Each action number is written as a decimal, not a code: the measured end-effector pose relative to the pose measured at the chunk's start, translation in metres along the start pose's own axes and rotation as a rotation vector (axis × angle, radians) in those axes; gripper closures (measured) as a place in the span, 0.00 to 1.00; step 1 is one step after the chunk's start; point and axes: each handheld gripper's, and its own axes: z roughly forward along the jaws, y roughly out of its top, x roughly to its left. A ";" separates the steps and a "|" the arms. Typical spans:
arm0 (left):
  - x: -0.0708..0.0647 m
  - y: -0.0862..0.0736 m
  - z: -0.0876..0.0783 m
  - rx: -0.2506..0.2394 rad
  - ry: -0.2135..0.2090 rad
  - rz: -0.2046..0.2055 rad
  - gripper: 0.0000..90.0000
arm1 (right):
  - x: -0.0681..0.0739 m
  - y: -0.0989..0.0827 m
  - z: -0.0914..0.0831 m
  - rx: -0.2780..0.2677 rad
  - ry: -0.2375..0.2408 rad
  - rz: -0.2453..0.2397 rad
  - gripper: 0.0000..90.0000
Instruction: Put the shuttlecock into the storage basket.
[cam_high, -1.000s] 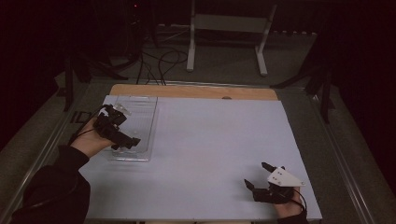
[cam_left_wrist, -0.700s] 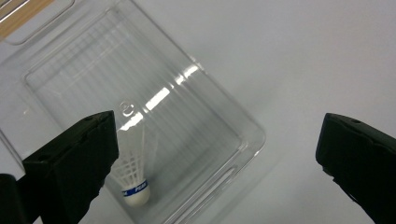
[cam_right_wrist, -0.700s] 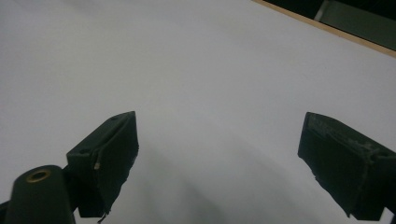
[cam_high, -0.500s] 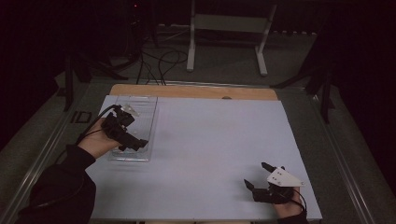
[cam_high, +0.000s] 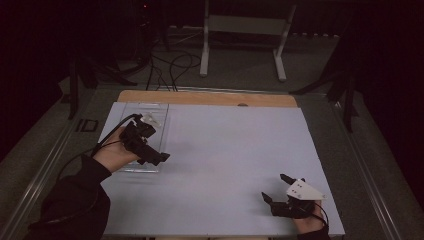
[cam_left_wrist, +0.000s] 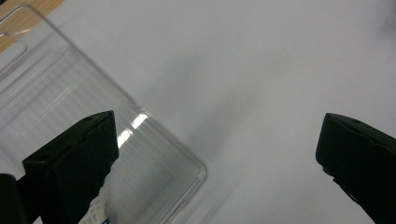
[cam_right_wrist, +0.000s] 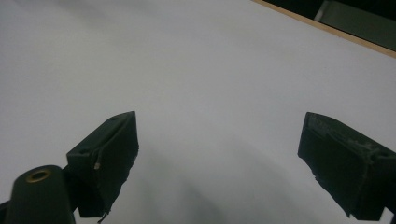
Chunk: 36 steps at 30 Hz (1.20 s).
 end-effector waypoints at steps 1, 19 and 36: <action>-0.002 0.001 0.000 -0.001 -0.004 0.006 0.00 | 0.000 0.000 0.000 0.000 0.000 0.000 0.13; -0.034 0.013 0.014 -0.025 -0.060 0.088 0.00 | 0.000 0.000 0.000 0.002 0.000 0.001 0.13; -0.059 0.011 0.033 -0.043 -0.142 0.143 0.00 | 0.000 0.000 -0.001 0.000 0.002 -0.001 0.13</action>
